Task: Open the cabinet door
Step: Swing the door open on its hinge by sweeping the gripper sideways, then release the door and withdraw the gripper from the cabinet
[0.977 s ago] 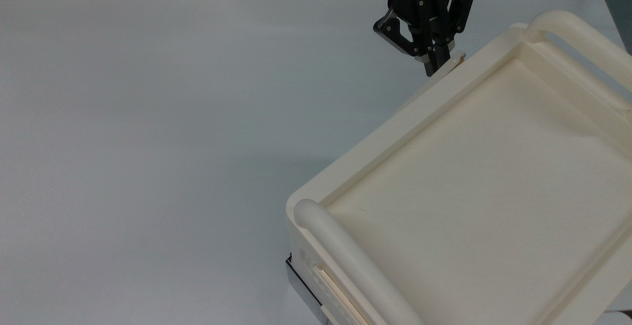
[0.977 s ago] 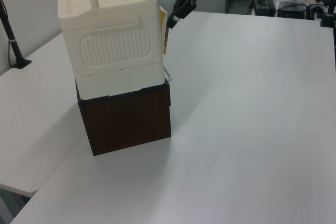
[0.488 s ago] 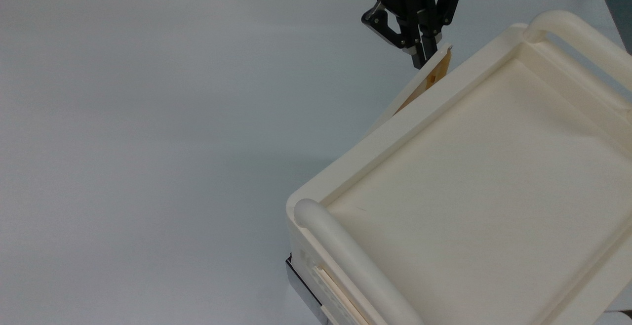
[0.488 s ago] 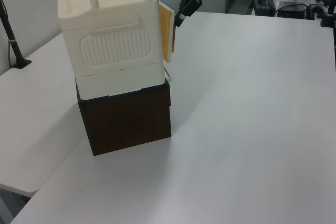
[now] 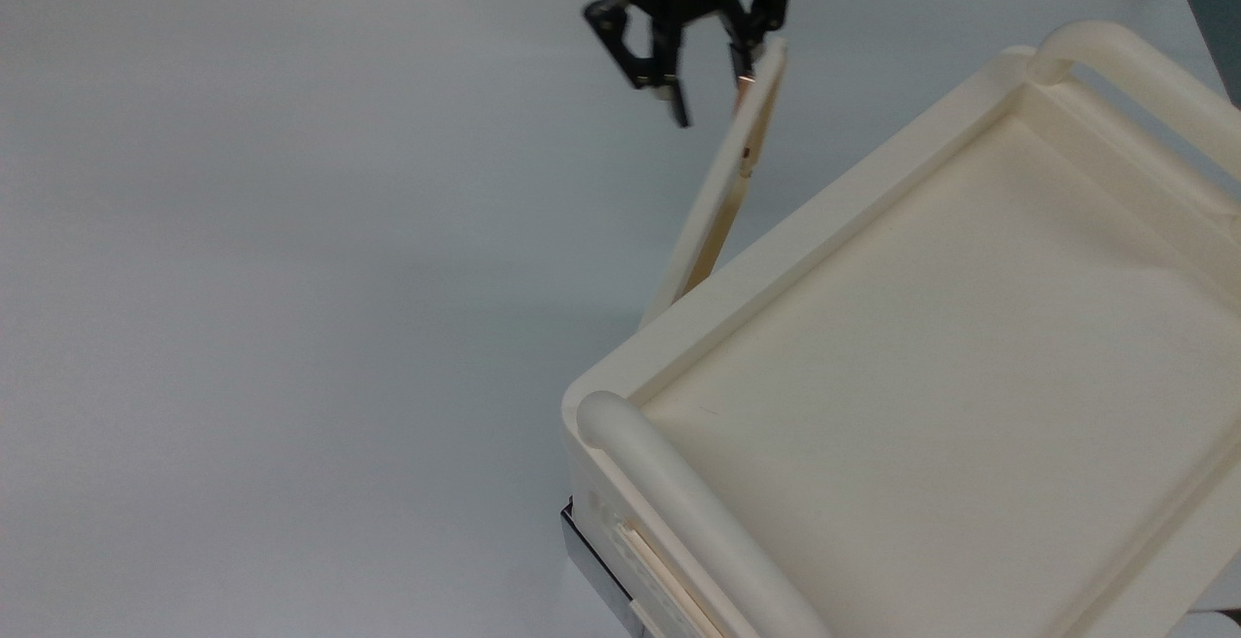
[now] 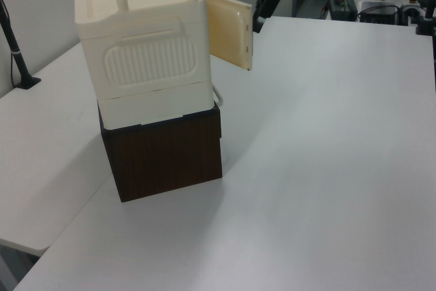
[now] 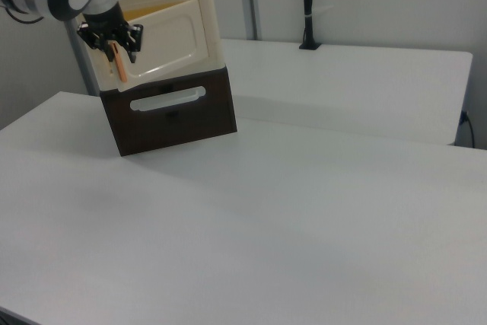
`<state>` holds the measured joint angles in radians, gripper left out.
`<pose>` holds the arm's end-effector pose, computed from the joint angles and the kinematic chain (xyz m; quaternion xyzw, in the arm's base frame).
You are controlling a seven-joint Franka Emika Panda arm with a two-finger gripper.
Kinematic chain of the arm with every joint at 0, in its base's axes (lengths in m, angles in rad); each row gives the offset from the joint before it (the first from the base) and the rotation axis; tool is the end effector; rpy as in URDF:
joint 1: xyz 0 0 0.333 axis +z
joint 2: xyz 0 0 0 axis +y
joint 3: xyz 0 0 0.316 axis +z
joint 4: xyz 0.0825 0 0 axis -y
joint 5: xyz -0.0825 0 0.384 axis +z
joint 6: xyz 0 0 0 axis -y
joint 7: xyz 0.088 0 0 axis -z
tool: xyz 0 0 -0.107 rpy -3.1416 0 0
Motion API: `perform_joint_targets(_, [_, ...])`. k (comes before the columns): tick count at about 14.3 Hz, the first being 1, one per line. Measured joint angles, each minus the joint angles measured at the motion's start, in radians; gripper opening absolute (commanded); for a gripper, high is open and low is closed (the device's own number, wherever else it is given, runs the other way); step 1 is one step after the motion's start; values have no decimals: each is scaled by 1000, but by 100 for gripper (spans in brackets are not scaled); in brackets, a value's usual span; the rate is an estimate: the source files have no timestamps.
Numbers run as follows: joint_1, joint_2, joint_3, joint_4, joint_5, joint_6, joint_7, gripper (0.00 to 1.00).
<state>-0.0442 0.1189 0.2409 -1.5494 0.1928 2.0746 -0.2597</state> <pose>0.6195 0.1241 0.6215 -0.9551 -0.1890 -0.2054 0.0992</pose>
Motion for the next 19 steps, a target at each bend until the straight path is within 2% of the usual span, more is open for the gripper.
perform_joint_targets(4, [-80, -33, -25, -5, -5, -90, -13, 69])
perform_joint_targets(9, [-165, -40, -83, -8, -6, -101, -65, 82])
perform_joint_targets(10, [-182, -40, -90, -8, -6, -101, -73, 94])
perform_joint_targets(11, [-200, -40, -97, -8, -6, -101, -83, 100])
perform_joint_targets(19, [-243, -45, -200, -3, -33, -108, -94, 100])
